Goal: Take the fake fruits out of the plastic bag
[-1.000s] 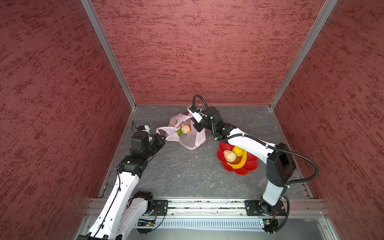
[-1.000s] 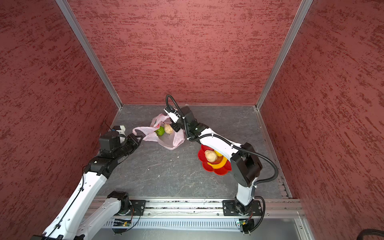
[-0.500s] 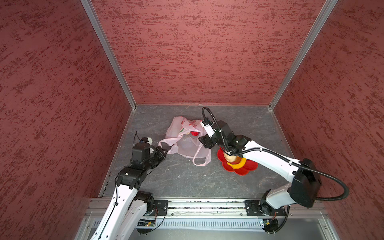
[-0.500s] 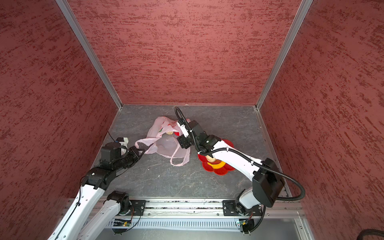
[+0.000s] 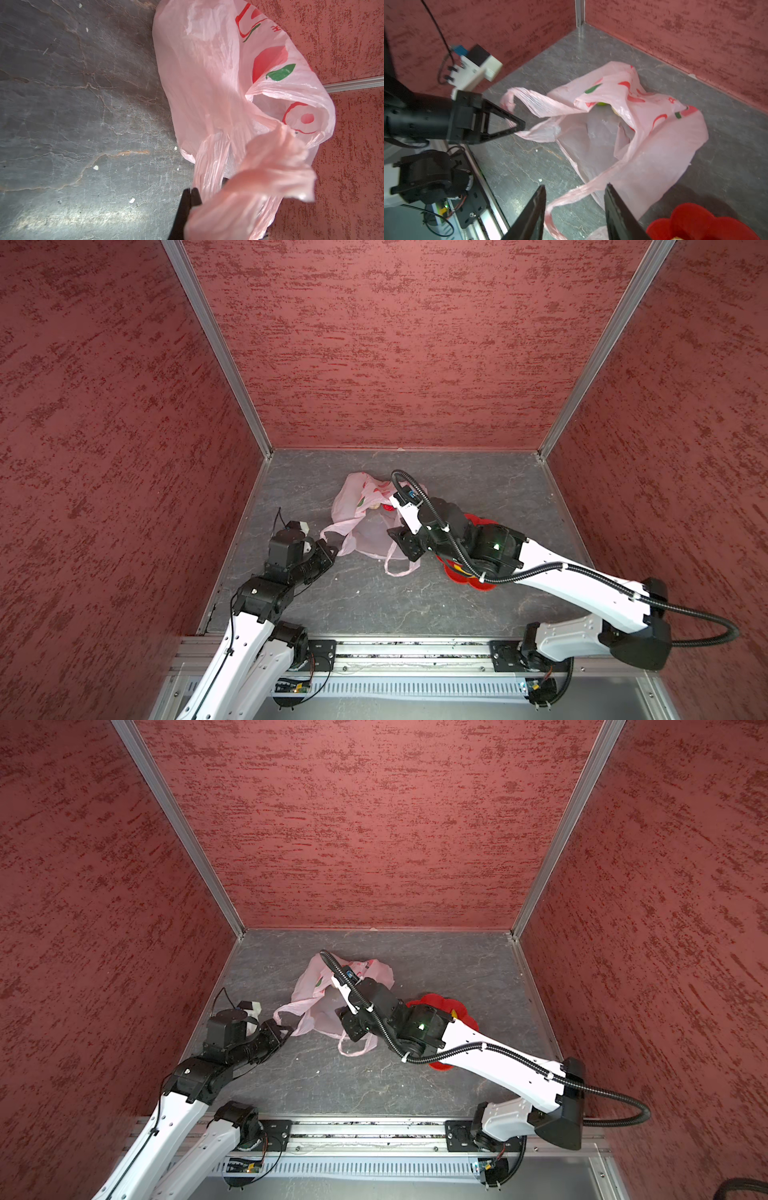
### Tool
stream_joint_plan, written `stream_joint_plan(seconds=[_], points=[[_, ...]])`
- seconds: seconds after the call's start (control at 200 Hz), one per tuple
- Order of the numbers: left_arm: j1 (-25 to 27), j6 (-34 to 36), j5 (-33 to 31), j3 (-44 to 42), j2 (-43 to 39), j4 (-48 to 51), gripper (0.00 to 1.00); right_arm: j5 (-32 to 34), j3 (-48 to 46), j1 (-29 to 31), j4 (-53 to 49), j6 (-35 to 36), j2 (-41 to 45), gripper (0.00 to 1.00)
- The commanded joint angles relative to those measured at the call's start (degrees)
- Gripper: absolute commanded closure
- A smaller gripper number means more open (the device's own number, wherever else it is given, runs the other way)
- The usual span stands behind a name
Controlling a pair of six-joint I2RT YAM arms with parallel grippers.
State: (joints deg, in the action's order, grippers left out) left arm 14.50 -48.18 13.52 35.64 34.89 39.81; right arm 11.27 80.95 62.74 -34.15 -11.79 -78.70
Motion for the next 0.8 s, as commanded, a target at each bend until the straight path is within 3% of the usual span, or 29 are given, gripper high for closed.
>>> stream_joint_plan(seconds=[0.0, 0.19, 0.361, 0.796], points=[[0.53, -0.13, -0.8, 0.49, -0.01, -2.37, 1.0, 0.22, 2.29, 0.41, 0.26, -1.69, -5.03, 0.62], [0.79, -0.03, -1.21, 2.27, 0.96, -5.13, 1.0, -4.28, 4.23, -0.77, 6.13, -1.39, -17.22, 0.73], [0.72, 1.3, -1.64, 4.69, 4.0, -7.1, 1.0, -6.73, 4.65, -2.36, 7.48, 0.35, -23.68, 0.76], [-0.07, 1.83, -3.55, 6.36, 5.96, -9.58, 1.0, -8.07, 0.95, -7.35, 7.94, 2.91, -27.28, 0.81]])
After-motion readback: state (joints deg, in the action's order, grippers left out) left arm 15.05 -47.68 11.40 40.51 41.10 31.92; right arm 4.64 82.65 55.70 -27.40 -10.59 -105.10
